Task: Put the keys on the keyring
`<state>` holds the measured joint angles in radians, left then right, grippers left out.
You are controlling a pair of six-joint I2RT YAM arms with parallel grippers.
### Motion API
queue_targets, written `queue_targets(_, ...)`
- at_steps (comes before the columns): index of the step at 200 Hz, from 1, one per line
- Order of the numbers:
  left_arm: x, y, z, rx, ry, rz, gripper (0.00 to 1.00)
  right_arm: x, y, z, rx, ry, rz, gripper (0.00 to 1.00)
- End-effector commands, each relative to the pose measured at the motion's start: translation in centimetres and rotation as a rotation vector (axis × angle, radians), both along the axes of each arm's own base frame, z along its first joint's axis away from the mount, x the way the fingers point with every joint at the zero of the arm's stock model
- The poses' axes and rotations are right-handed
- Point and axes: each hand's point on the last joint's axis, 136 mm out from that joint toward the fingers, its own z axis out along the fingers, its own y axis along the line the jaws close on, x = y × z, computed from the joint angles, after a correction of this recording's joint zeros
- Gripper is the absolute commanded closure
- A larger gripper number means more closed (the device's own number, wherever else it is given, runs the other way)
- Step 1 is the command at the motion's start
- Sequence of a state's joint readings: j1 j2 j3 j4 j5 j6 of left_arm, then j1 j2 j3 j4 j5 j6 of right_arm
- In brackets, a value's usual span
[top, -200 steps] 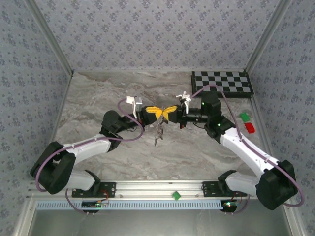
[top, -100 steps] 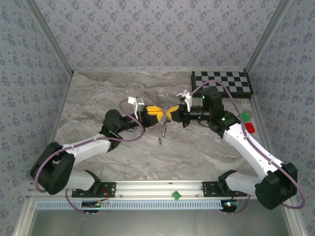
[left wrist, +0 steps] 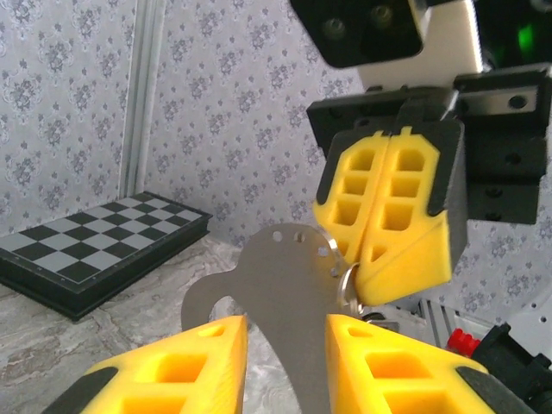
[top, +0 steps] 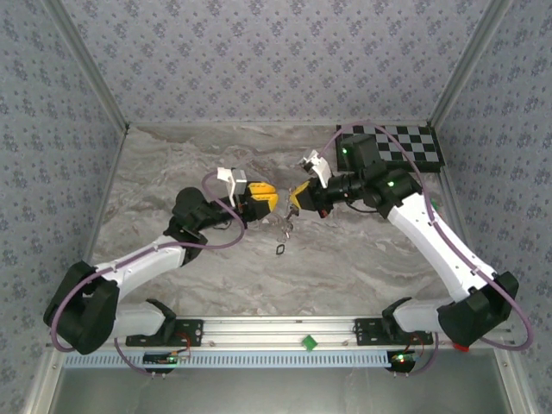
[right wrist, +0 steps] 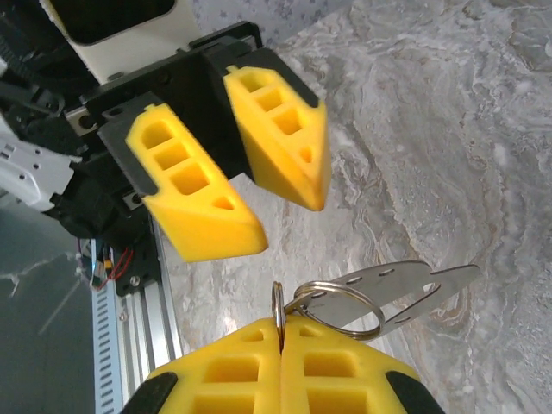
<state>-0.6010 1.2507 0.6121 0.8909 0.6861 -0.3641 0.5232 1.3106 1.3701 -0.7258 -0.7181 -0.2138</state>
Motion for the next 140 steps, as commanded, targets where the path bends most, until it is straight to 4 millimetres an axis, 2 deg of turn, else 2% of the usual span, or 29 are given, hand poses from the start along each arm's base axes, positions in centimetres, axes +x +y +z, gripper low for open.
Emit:
queue_targets(1,-0.9,-0.1,1.8,0.001,-0.067,-0.057,0.71,-1.3,-0.2,-0.4,-0.083,0.016,0.056,1.0)
queue_targets(49,-1.7,-0.6,1.4,0.019,-0.064,-0.123,0.7,-1.6,1.0,-1.3,-0.194,0.03,0.117,1.0)
queue_targets(140,-2.2,-0.9,0.4,0.065,-0.062,-0.17,0.71,-1.6,1.4,-0.9,-0.176,0.033,0.13,1.0)
